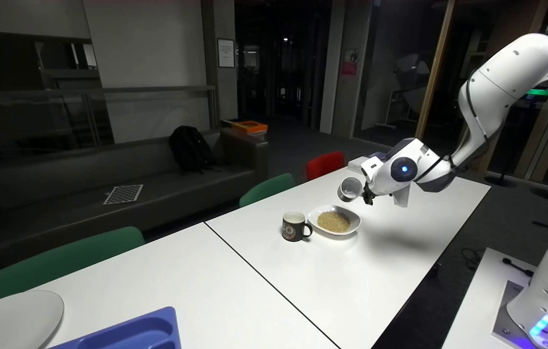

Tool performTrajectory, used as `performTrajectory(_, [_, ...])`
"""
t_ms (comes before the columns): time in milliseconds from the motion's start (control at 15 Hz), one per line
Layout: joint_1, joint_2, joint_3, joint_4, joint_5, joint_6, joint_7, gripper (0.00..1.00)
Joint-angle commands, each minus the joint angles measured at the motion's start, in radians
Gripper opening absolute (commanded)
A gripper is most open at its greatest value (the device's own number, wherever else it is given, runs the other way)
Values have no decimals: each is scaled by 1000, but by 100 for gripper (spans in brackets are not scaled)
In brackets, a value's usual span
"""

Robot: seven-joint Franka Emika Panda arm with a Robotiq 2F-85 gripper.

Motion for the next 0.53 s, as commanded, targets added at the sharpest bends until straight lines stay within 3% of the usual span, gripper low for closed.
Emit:
performTrajectory(0, [-6, 6, 7, 0, 4, -1, -4, 21])
performTrajectory(467, [-6, 19, 8, 0, 4, -1, -4, 21])
